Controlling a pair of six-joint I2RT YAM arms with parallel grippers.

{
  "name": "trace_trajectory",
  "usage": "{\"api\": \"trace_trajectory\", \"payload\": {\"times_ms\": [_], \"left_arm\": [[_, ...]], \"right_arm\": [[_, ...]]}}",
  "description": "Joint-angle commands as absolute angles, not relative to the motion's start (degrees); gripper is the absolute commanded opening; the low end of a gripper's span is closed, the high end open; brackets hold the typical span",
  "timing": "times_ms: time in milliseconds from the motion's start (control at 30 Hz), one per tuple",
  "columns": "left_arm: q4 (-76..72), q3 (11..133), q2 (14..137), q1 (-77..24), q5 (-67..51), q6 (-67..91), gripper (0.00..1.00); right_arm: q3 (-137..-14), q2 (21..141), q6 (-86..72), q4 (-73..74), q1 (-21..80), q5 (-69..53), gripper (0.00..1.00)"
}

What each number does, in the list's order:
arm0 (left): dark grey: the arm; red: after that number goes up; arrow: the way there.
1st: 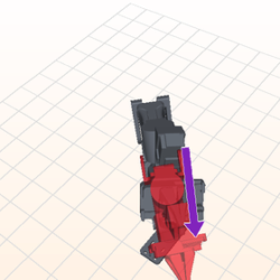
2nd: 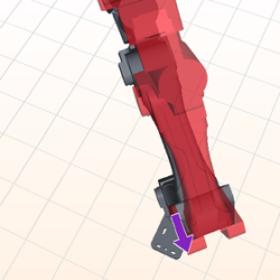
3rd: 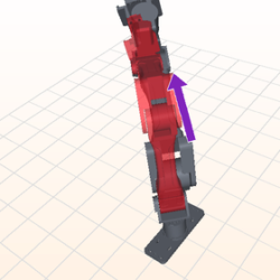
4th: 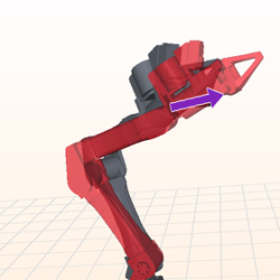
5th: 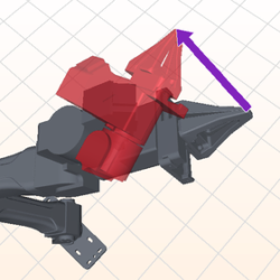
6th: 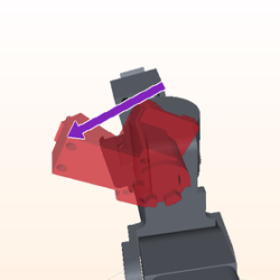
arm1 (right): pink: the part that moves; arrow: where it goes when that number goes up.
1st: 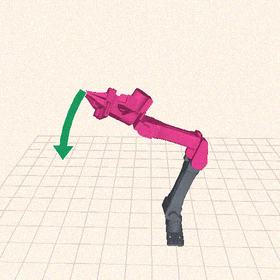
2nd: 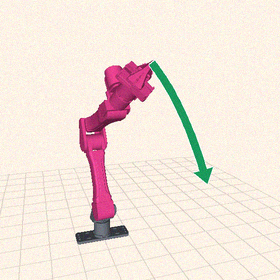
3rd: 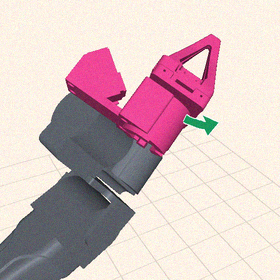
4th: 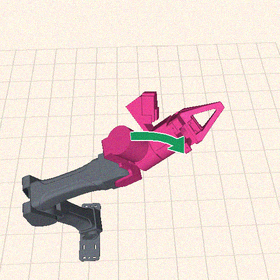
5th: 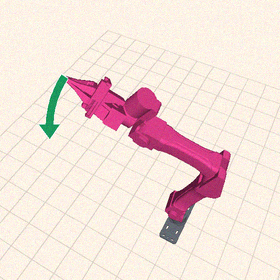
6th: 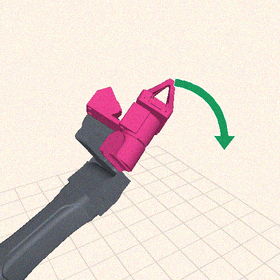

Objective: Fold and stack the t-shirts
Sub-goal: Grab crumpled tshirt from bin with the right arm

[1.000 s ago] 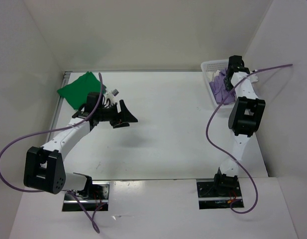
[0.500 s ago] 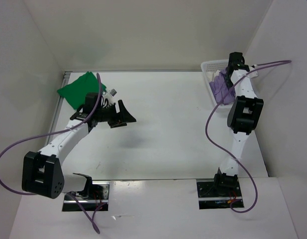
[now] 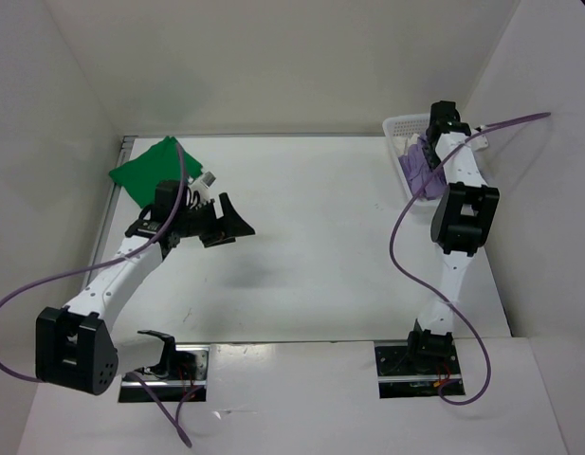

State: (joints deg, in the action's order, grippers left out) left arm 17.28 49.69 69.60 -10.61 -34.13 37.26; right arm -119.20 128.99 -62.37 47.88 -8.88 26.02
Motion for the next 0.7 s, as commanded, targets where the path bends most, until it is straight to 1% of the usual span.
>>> {"api": "trace_trajectory", "payload": {"times_ms": [0, 33, 100, 167, 233, 300, 333, 367, 400, 467, 633, 667], "left_arm": [[17.31, 49.48, 66.89, -10.37, -33.66, 35.68, 0.88], [17.84, 50.09, 66.88, -10.37, -33.66, 35.68, 0.88], [17.84, 50.10, 66.88, -10.37, -34.88, 35.68, 0.88], [17.84, 50.10, 66.88, -10.37, -35.42, 35.68, 0.88], [17.84, 49.57, 66.28, -10.37, -36.30, 35.68, 0.88], [17.84, 49.05, 66.27, -10.37, -36.30, 35.68, 0.88], [17.84, 49.04, 66.27, -10.37, -36.30, 35.68, 0.88], [17.32, 49.04, 66.27, -10.37, -36.91, 35.68, 0.88], [17.31, 49.57, 67.05, -10.37, -36.91, 35.68, 0.89], [17.31, 50.35, 67.67, -10.37, -36.91, 35.16, 0.89], [17.84, 53.17, 68.73, -10.37, -35.60, 36.29, 0.89], [18.45, 54.57, 68.73, -10.37, -35.07, 36.30, 0.89]], "right_arm": [[-120.33, 128.50, -64.78, 50.46, -7.47, 29.88, 0.41], [-119.71, 128.50, -65.38, 49.93, -7.47, 29.88, 0.41], [-119.71, 128.50, -66.09, 49.92, -7.47, 29.88, 0.38], [-123.03, 130.68, -67.06, 52.11, -6.86, 29.88, 0.31], [-127.25, 132.53, -68.81, 56.15, -6.86, 30.41, 0.15], [-125.96, 132.54, -70.13, 56.87, -6.86, 30.41, 0.05], [-124.03, 131.41, -70.14, 53.73, -6.86, 29.80, 0.00], [-121.75, 128.09, -70.14, 51.44, -6.86, 29.79, 0.00], [-116.86, 126.06, -69.44, 46.80, -6.86, 29.19, 0.00], [-111.91, 120.71, -68.12, 42.91, -7.99, 26.48, 0.00], [-109.42, 110.24, -60.13, 35.88, -9.58, 22.95, 0.00], [-108.90, 105.69, -57.33, 34.73, -8.97, 20.50, 0.00]]}}
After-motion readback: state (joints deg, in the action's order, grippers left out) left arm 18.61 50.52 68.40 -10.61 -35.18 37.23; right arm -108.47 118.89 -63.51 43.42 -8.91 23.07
